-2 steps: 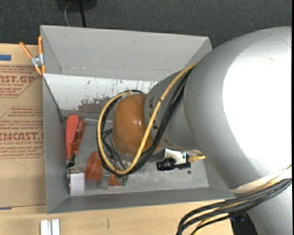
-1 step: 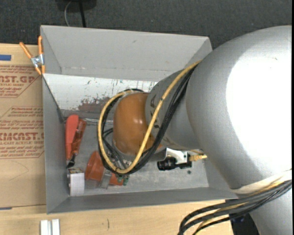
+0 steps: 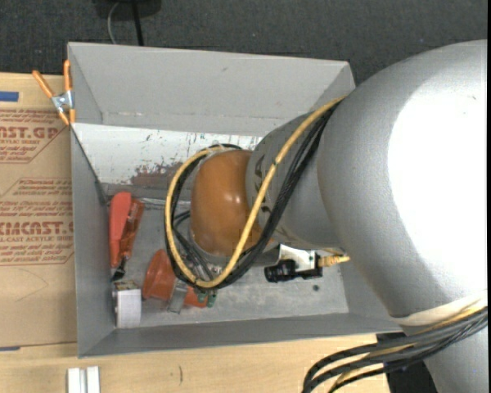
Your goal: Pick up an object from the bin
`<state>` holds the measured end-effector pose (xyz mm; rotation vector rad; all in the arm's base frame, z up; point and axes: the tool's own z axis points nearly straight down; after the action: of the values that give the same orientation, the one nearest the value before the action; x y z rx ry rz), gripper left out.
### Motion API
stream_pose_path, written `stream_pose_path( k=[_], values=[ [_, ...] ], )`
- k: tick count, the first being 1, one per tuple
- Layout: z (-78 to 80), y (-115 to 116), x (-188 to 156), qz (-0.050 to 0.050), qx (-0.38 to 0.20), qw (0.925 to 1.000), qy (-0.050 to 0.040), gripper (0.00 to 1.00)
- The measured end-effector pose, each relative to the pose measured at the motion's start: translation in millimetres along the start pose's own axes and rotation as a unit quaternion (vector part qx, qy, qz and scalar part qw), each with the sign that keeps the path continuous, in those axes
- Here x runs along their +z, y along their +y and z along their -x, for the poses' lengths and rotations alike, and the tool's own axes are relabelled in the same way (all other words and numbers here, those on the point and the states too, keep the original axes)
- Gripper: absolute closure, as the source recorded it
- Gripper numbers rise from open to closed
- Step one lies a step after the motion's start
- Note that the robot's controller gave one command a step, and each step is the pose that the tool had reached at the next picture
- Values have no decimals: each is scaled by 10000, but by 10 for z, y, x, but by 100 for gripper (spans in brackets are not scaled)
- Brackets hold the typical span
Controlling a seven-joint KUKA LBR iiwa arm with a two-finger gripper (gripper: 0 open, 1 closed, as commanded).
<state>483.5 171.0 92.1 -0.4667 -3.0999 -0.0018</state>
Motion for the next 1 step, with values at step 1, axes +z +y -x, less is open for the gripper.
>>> stream_pose_path(
  k=[1],
  values=[
    [-3,-1,-99,-5,-2,10000,8,100]
  ],
)
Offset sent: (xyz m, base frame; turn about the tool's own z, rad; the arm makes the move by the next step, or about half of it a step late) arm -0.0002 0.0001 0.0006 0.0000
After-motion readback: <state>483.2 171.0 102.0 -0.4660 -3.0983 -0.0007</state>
